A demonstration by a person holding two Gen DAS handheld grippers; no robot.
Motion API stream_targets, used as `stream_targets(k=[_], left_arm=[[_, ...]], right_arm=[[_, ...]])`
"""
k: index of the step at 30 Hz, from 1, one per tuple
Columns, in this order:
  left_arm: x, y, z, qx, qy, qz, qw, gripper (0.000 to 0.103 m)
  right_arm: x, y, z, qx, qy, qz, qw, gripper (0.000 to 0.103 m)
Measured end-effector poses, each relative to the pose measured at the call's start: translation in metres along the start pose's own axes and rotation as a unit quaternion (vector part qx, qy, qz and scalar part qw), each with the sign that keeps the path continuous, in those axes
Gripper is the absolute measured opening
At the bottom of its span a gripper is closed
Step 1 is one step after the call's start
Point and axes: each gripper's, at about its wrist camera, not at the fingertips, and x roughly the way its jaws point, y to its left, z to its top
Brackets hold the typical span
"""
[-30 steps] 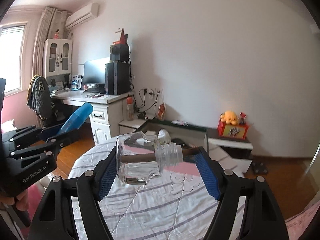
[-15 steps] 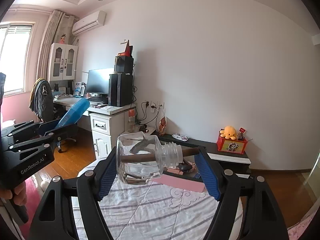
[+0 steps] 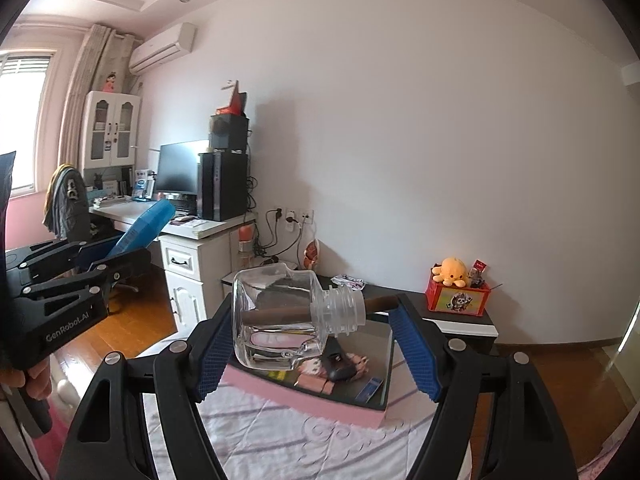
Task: Organize rigid objects
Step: 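Carry the highlighter and glass bottle over the pink box with both tools, then open the left tool to drop the highlighter while the right tool releases the bottle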
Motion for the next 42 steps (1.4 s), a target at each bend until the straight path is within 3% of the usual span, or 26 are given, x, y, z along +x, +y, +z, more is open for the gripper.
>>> stream_targets(k=[9, 13, 20, 27, 38, 41, 42], left_arm=[[0.109, -0.010, 0.001, 0.008, 0.045, -0.013, 0.9989, 0.027], [0.158, -0.014, -0.018, 0.001, 0.082, -0.010, 0.9965, 0.027], [0.221, -0.046, -0.066, 0.004, 0.162, -0.040, 0.9860, 0.027], [0.232, -0.068, -0.085, 0.020, 0.172, -0.048, 0.9837, 0.027], [0.225, -0.066, -0.096, 0.017, 0.158, -0.035, 0.9867, 0.028], [0.227, -0.067, -0.100, 0.020, 0.163, -0.032, 0.9859, 0.038], [0.227, -0.067, -0.101, 0.019, 0.165, -0.032, 0.9856, 0.047]], right_arm=[[0.096, -0.037, -0.006, 0.017, 0.044, -0.003, 0.999, 0.076], [0.139, -0.046, -0.020, 0.029, 0.076, 0.002, 0.997, 0.076], [0.199, -0.072, -0.053, 0.065, 0.131, -0.011, 0.989, 0.076], [0.232, -0.088, -0.084, 0.081, 0.177, -0.019, 0.981, 0.076], [0.238, -0.086, -0.094, 0.081, 0.186, -0.015, 0.979, 0.076], [0.240, -0.088, -0.097, 0.082, 0.189, -0.014, 0.979, 0.076], [0.242, -0.088, -0.099, 0.083, 0.192, -0.012, 0.978, 0.076]])
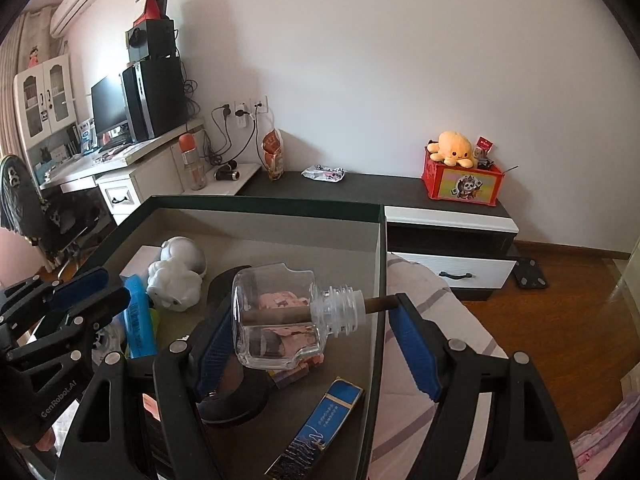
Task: Organize rigid objects
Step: 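Open the left tool to drop the highlighter while the right tool releases the bottle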
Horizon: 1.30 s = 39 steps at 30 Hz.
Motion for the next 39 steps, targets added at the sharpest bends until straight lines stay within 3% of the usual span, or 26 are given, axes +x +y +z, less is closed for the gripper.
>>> stream_targets(k=[3, 6, 12, 39], left_arm=[[0.0011, 0.0016, -0.0012, -0.006, 0.002, -0.001, 1.0000, 0.058], [0.0007, 0.0020, -0.0017, -0.010, 0.002, -0.007, 0.9999, 0.080], [0.0032, -0.0001, -0.0025, -0.001, 0.008, -0.006, 1.0000, 0.089], [0.0074, -0.0012, -0.0073, 0.008, 0.020, 0.005, 0.9997, 0.099]], right_arm=[[0.0041, -0.0022, -0.0029, 0.005, 0.004, 0.003, 1.000, 0.076], [0.0050, -0.0032, -0.0037, 0.008, 0.002, 0.004, 1.000, 0.076], [0.0067, -0.0003, -0.0059, 0.000, 0.002, -0.004, 1.000, 0.076], [0.0007, 0.0030, -0.0074, -0.010, -0.014, -0.030, 0.999, 0.081]])
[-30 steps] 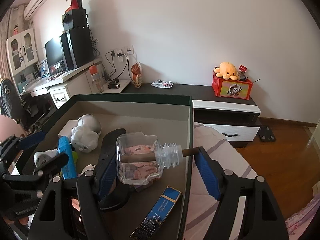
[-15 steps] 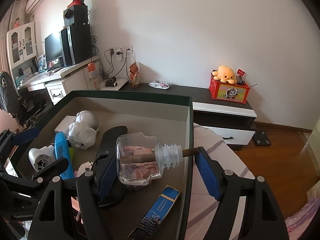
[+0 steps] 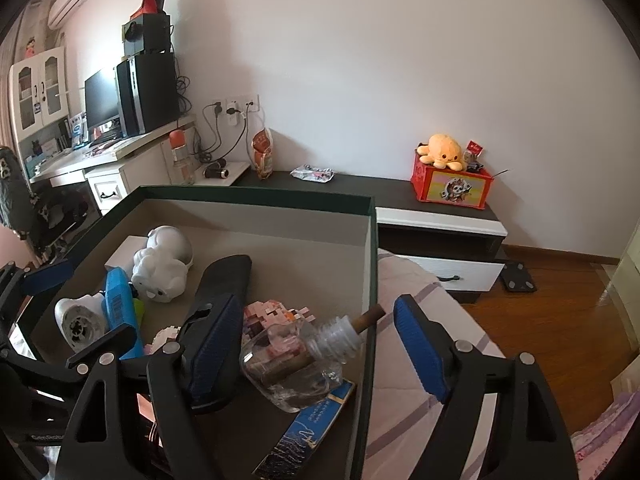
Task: Organize rigid objects
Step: 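Open the left tool to drop the highlighter while the right tool releases the bottle, then withdraw both tools from the box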
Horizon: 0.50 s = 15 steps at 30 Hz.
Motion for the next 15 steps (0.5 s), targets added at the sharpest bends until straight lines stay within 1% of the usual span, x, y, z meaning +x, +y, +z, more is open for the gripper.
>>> stream_targets(k=[4, 6, 7, 10, 11, 12, 15], left_arm=[[-0.003, 0.002, 0.001, -0.005, -0.006, -0.006, 0.9999, 0.099], [-0.005, 0.004, 0.002, -0.010, -0.011, -0.008, 0.9999, 0.100], [-0.006, 0.005, 0.002, -0.012, -0.013, -0.009, 0.9998, 0.101], [-0.008, 0.009, 0.003, -0.019, -0.018, -0.010, 0.9996, 0.101], [-0.009, 0.010, 0.004, -0.021, -0.020, -0.013, 0.9995, 0.102], [-0.010, 0.012, 0.004, -0.025, -0.022, -0.017, 0.9993, 0.102], [-0.011, 0.017, 0.005, -0.037, -0.021, -0.024, 0.9988, 0.102]], right_arm=[[-0.005, 0.000, 0.002, 0.002, -0.011, -0.003, 1.000, 0.084], [-0.008, 0.001, 0.003, 0.000, -0.016, -0.006, 1.000, 0.088], [-0.010, 0.001, 0.003, 0.000, -0.019, -0.007, 1.000, 0.089], [-0.015, 0.002, 0.005, 0.000, -0.024, 0.002, 1.000, 0.090], [-0.016, 0.003, 0.005, -0.001, -0.022, 0.003, 1.000, 0.094], [-0.018, 0.003, 0.006, -0.002, -0.022, 0.003, 1.000, 0.103], [-0.026, 0.003, 0.004, 0.010, -0.033, 0.012, 0.999, 0.103]])
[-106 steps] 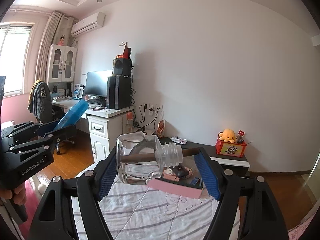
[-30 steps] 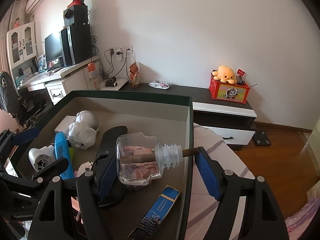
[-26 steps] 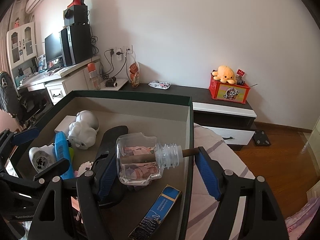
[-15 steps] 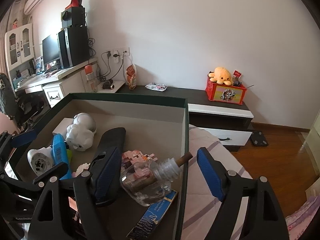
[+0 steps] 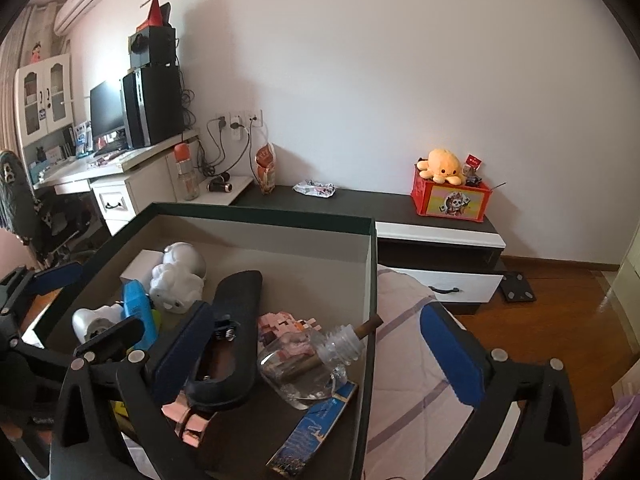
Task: Organize rigid objects
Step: 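Withdraw both tools from the box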
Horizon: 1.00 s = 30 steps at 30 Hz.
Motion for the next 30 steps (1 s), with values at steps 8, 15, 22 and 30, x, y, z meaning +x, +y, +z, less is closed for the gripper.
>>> stream_targets(k=[8, 15, 22, 30], left_arm=[[-0.044, 0.021, -0.014, -0.045, -0.021, -0.007, 0.9987, 0.102], [-0.114, 0.027, -0.022, -0.055, -0.061, 0.013, 0.9965, 0.103], [-0.194, 0.020, -0.034, -0.047, -0.100, 0.049, 0.9927, 0.103], [-0.271, 0.020, -0.052, -0.051, -0.128, 0.049, 0.9892, 0.103]], right_arm=[[-0.041, 0.003, -0.013, 0.005, -0.010, -0.009, 1.000, 0.103], [-0.102, 0.023, -0.022, -0.007, -0.035, -0.017, 0.999, 0.103], [-0.176, 0.046, -0.028, -0.007, -0.082, -0.026, 0.996, 0.103], [-0.252, 0.075, -0.041, -0.012, -0.121, -0.024, 0.992, 0.103]])
